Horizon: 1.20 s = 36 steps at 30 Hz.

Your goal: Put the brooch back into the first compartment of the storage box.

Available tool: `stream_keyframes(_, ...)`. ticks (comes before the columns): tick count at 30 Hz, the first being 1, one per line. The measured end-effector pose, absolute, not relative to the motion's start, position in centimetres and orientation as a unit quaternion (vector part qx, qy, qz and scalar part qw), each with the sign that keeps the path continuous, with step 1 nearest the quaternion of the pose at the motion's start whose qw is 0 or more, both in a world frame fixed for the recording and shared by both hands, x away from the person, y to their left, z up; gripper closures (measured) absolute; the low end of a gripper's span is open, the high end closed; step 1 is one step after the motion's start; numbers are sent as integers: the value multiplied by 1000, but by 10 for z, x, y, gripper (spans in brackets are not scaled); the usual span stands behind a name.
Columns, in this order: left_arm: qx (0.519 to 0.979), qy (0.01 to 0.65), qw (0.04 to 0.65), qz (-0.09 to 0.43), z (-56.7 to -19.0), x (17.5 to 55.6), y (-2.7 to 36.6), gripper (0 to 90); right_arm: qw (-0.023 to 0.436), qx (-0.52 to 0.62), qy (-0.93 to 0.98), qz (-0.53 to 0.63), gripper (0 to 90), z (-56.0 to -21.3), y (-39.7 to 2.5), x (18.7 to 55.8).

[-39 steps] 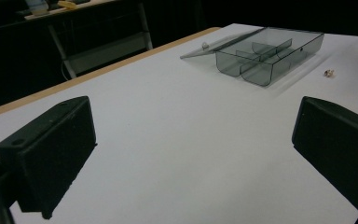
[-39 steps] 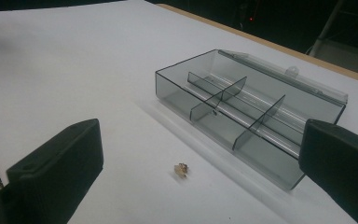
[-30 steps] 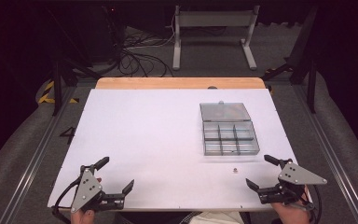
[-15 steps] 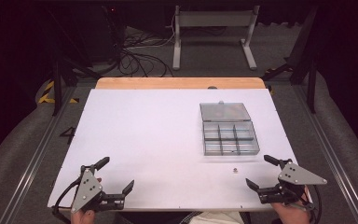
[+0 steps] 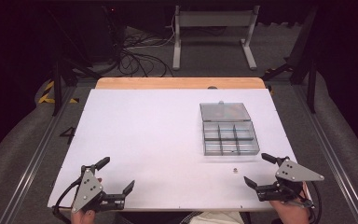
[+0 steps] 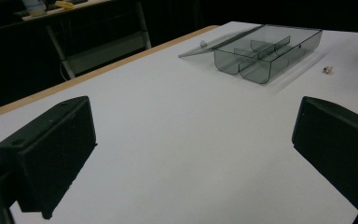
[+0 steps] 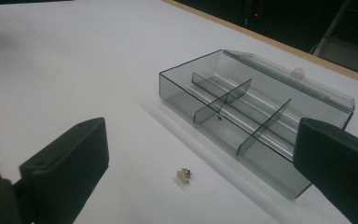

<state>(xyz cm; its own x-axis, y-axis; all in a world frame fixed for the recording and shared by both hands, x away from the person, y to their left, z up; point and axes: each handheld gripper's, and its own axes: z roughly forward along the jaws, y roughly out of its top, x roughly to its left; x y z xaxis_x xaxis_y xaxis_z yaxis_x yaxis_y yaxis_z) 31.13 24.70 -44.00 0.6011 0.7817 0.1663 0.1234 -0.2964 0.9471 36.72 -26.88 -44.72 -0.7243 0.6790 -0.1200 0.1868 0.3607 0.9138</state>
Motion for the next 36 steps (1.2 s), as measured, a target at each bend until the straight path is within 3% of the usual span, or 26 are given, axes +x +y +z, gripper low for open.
stream_keyframes(36, 739, 307, 506, 322, -441, 312, 246, 2, 229, 271, 804, 478, 41, -431, -244, 404)
